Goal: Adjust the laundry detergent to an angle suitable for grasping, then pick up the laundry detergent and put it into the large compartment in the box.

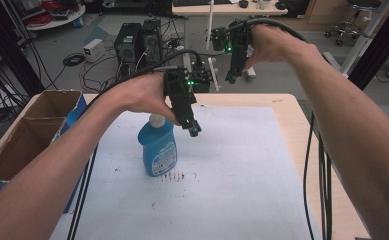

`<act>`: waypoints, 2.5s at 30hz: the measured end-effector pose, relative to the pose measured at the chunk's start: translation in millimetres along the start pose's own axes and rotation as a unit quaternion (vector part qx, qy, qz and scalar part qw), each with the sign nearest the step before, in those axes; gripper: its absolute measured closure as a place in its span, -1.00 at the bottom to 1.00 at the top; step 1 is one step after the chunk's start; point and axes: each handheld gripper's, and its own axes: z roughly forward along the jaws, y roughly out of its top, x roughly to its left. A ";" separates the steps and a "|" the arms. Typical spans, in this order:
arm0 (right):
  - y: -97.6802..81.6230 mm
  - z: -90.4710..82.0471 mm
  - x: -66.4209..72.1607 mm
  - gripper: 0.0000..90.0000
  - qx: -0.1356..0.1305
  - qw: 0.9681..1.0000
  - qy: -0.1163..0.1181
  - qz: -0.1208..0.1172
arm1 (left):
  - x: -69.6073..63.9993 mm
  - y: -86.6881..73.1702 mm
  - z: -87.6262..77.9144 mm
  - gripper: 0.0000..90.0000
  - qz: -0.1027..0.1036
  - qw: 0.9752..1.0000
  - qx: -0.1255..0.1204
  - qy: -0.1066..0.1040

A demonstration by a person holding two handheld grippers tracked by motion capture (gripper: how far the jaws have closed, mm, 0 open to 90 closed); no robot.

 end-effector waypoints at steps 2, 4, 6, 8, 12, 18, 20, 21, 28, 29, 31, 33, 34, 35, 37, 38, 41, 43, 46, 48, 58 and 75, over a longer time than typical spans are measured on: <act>0.3 0.9 1.1 -0.90 -0.002 1.000 0.000 -0.001 | 0.5 0.4 0.8 -0.65 -0.002 1.000 0.000 0.001; 0.2 1.5 1.8 -0.90 -0.001 1.000 0.000 -0.002 | -0.4 0.8 1.4 -0.65 0.001 1.000 0.004 0.005; -0.9 5.8 2.4 -0.90 0.001 1.000 0.000 -0.004 | -1.8 1.0 1.8 -0.65 0.002 1.000 0.006 0.010; -1.9 7.1 2.4 -0.90 0.002 1.000 0.001 -0.003 | -1.6 2.5 2.2 -0.65 -0.002 1.000 0.004 0.003; -2.5 7.1 1.7 -0.90 -0.005 1.000 0.002 0.000 | -0.7 2.2 4.8 -0.65 -0.002 1.000 0.008 0.003; -4.3 4.4 1.5 -0.90 -0.004 1.000 -0.003 -0.003 | 0.4 2.9 6.3 -0.65 -0.002 1.000 0.009 0.005; -5.9 2.9 0.9 -0.90 -0.004 1.000 -0.002 0.002 | 0.5 3.5 6.7 -0.65 -0.011 1.000 0.012 0.005; -6.6 2.7 1.1 -0.90 -0.005 1.000 -0.002 0.005 | 0.1 3.4 6.9 -0.65 -0.014 1.000 0.019 0.010; -5.9 0.6 4.7 -0.90 0.005 1.000 -0.001 0.001 | -0.7 -4.6 3.7 -0.65 -0.080 0.996 0.020 0.034; -4.6 -0.2 6.0 -0.90 0.006 1.000 0.000 -0.001 | -0.6 -6.1 3.2 -0.65 -0.095 0.995 0.024 0.037; -2.6 -1.6 7.0 -0.90 0.006 1.000 -0.002 -0.004 | -0.2 -9.2 2.0 -0.65 -0.116 0.992 0.032 0.046; -0.9 -2.9 8.2 -0.90 0.008 1.000 -0.001 -0.002 | -1.0 -12.8 1.0 -0.65 -0.134 0.989 0.038 0.054; -0.2 -3.3 8.7 -0.90 0.010 1.000 -0.001 -0.002 | -1.6 -14.8 0.3 -0.65 -0.144 0.987 0.040 0.057; 0.6 -3.3 8.9 -0.90 0.009 1.000 0.000 -0.004 | -2.3 -16.9 -0.2 -0.65 -0.154 0.986 0.040 0.057; 2.0 -3.8 9.5 -0.90 0.010 1.000 0.000 -0.004 | -3.6 -20.7 -1.4 -0.65 -0.170 0.983 0.039 0.060; 2.6 -3.8 9.9 -0.90 0.011 1.000 0.001 -0.002 | -4.4 -22.2 -2.7 -0.65 -0.178 0.981 0.042 0.066; 4.3 -2.8 10.6 -0.90 0.014 1.000 0.002 -0.003 | -5.9 -27.6 -5.1 -0.65 -0.211 0.974 0.038 0.073; 5.4 -1.5 10.8 -0.90 0.018 1.000 0.003 -0.006 | -7.0 -31.8 -5.7 -0.65 -0.230 0.970 0.033 0.066; 7.7 0.0 10.7 -0.90 0.020 1.000 0.003 -0.006 | -9.7 -37.3 -6.7 -0.65 -0.248 0.966 0.027 0.069; 9.6 0.4 10.6 -0.90 0.019 1.000 0.002 -0.005 | -10.8 -41.2 -5.0 -0.65 -0.253 0.964 0.036 0.070; 16.8 2.7 12.2 -0.90 0.016 1.000 0.003 -0.013 | -13.1 -58.6 5.7 -0.65 -0.288 0.955 0.042 0.061; 18.9 3.8 13.4 -0.90 0.016 1.000 0.002 -0.012 | -11.9 -71.1 12.7 -0.62 -0.305 0.950 0.043 0.058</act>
